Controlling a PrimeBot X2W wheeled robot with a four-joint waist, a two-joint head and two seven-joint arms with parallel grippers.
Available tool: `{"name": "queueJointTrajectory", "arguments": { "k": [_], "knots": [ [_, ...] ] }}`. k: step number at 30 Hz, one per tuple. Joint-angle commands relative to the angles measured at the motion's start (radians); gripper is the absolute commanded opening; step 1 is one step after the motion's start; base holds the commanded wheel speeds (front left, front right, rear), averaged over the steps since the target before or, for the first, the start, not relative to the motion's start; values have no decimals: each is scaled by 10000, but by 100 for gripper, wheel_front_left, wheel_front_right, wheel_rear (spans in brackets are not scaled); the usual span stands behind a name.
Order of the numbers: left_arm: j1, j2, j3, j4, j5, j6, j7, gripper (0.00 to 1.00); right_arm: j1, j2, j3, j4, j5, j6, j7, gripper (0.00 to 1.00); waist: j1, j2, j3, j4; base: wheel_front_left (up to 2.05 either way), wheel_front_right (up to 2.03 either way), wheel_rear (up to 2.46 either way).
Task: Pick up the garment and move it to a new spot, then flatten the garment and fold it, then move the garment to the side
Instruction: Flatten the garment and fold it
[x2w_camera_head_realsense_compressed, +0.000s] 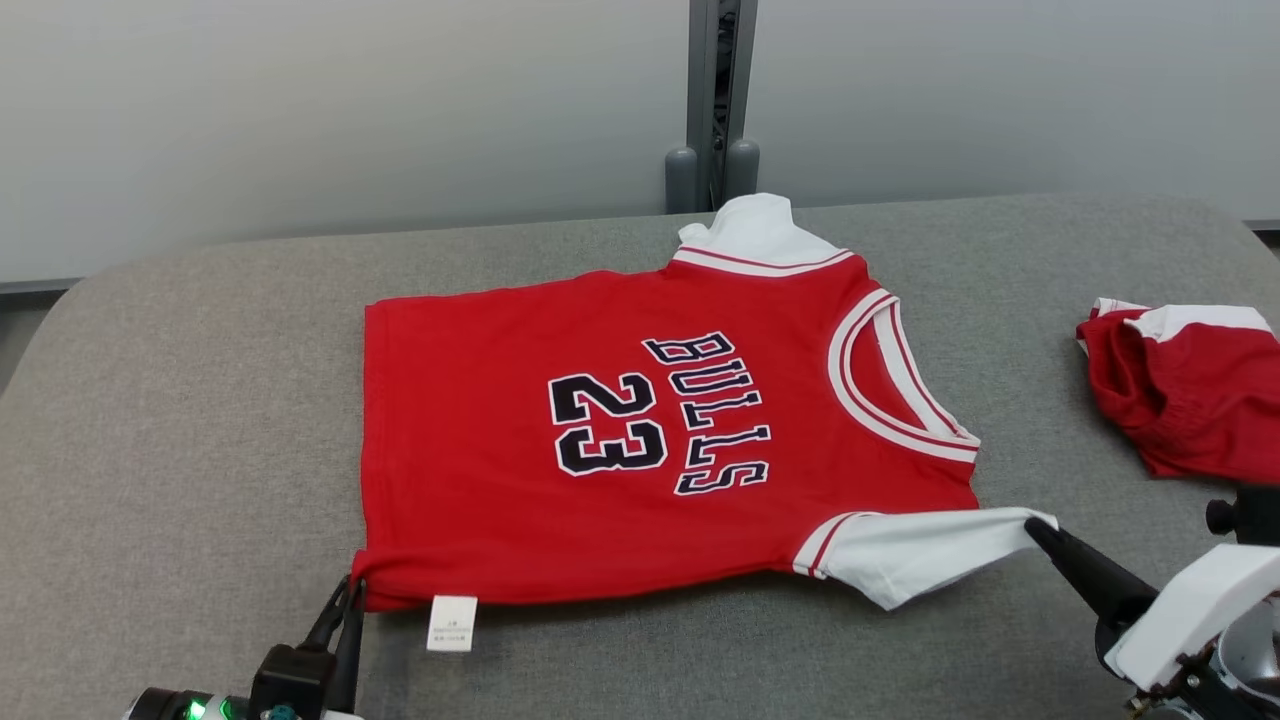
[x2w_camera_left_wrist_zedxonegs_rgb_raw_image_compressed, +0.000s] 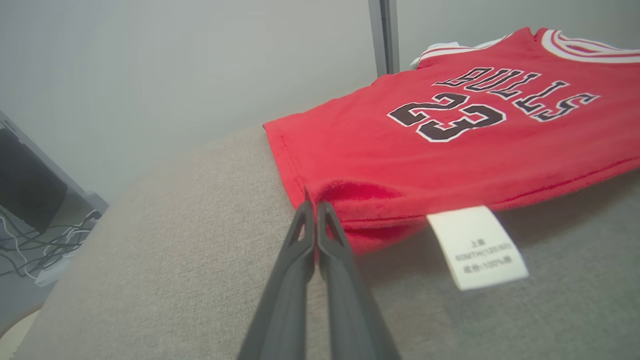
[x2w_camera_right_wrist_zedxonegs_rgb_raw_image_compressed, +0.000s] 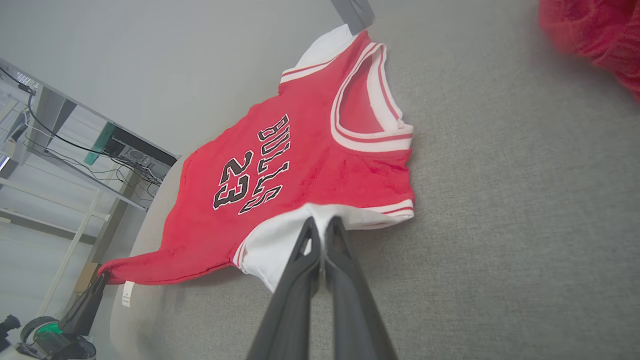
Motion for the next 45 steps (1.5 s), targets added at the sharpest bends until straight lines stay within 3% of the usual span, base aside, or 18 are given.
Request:
{"name": "queueJointTrajectory", "arguments": {
  "k": [1, 9, 22, 35, 45],
  "knots": [
    [-306, -23, 118, 234, -194, -44, -13, 0, -284, 113, -133, 115, -164, 2, 55, 0, 0, -1, 207, 18, 0, 0, 0],
    [-1775, -158, 119, 1481, -378, -184, -9, 0, -1565, 606, -520, 830, -970, 2, 121, 0, 0, -1, 859, 123, 0, 0, 0],
    [-3844, -234, -80, 3046, -248, -199, -10, 0, -3482, 1061, -237, 2350, -1726, 2, 79, 0, 0, -1, 1550, 248, 0, 0, 0],
    [-5049, -463, -316, 4200, -210, -234, -11, 0, -5223, 1435, 490, 4453, -2051, 2, -388, 0, 0, -1, 2188, 395, 0, 0, 0],
    [-5504, -574, -436, 4528, -50, 16, -12, 0, -6130, 1500, 1341, 5482, -1988, 2, -725, 0, 0, -1, 2514, 478, 0, 0, 0]
  ]
}}
